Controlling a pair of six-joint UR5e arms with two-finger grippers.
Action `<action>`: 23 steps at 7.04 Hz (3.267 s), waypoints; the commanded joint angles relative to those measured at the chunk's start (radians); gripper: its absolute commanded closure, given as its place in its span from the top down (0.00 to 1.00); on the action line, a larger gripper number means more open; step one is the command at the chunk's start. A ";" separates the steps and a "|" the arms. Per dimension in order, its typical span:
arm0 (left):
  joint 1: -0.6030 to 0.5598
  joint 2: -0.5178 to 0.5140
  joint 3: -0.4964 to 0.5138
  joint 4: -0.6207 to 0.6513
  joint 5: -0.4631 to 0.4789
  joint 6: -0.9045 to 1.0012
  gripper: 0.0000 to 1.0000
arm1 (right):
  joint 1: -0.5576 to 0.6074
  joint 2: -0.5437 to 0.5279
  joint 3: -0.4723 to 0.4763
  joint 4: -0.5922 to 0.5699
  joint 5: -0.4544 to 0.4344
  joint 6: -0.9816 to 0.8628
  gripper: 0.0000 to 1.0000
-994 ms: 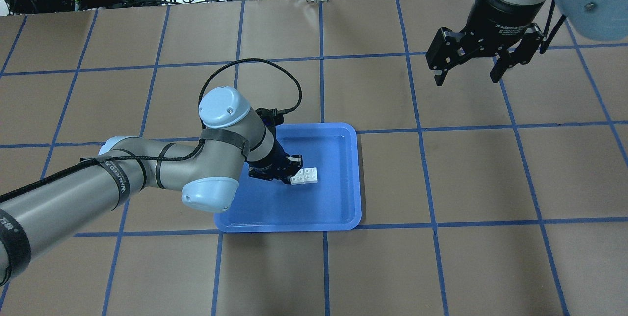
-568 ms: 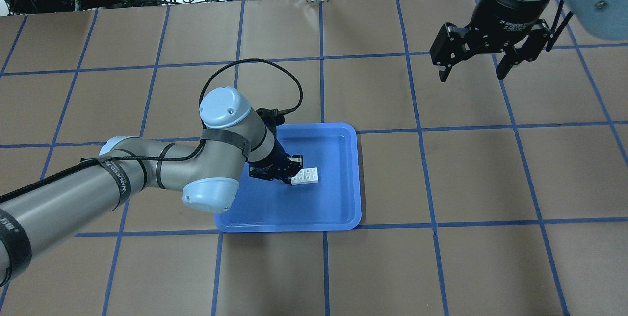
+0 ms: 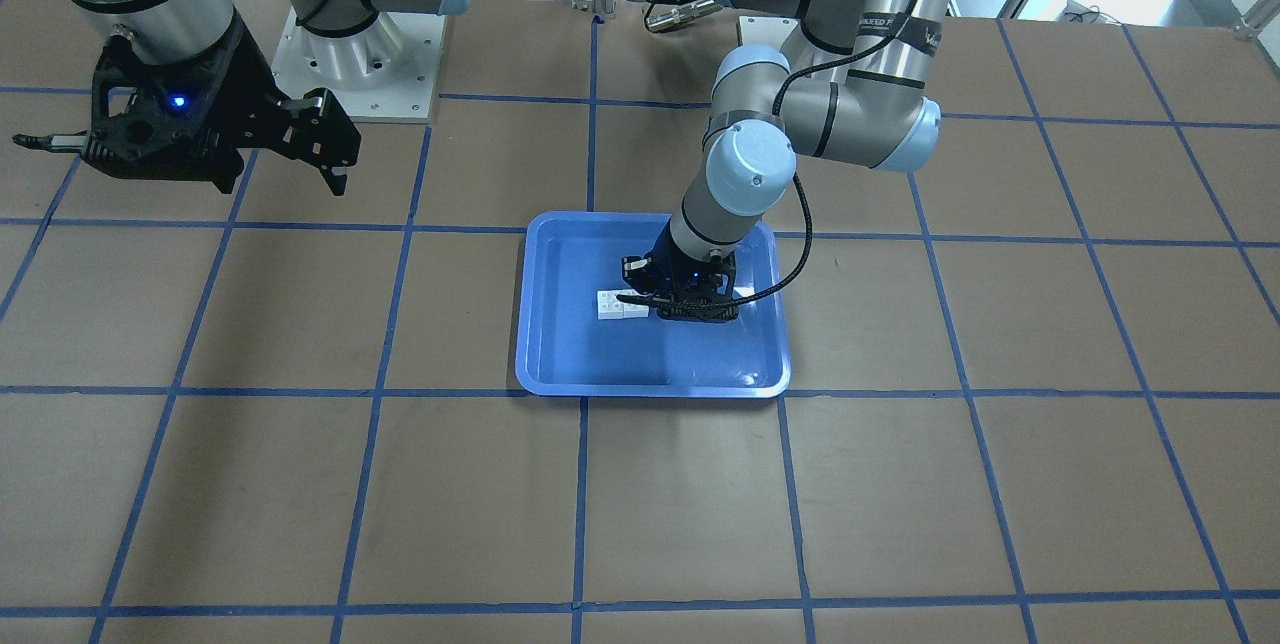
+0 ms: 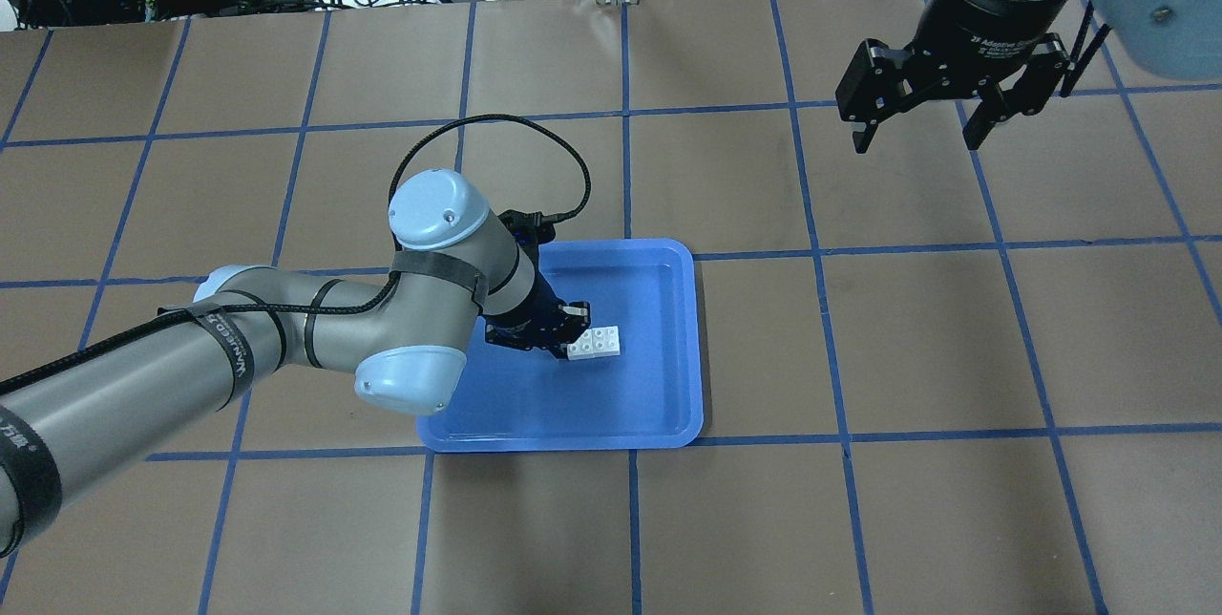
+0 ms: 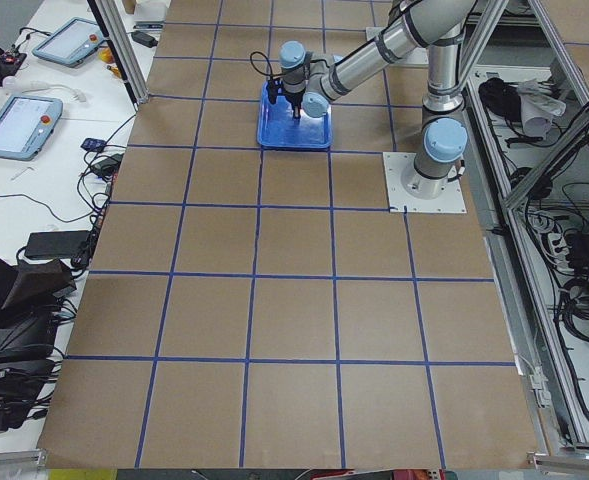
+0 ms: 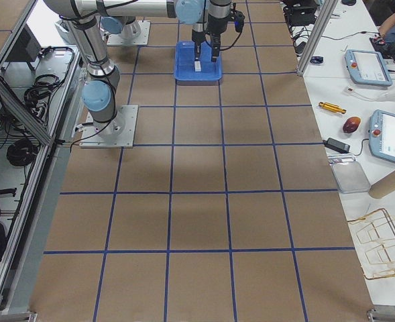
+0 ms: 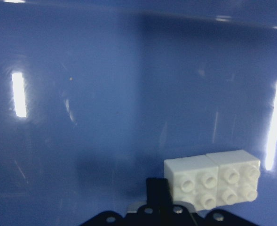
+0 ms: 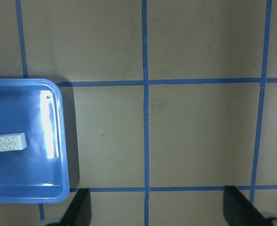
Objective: Assemble white blocks and place on blue tray
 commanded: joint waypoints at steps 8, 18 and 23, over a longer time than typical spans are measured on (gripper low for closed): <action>0.003 0.034 0.058 -0.003 0.012 0.007 0.20 | -0.002 -0.005 -0.008 -0.019 -0.001 0.010 1.00; 0.139 0.349 0.391 -0.683 0.204 0.335 0.38 | -0.002 -0.024 0.006 -0.028 -0.004 0.008 1.00; 0.231 0.469 0.448 -0.770 0.262 0.382 1.00 | -0.002 -0.018 0.015 -0.025 0.004 0.008 1.00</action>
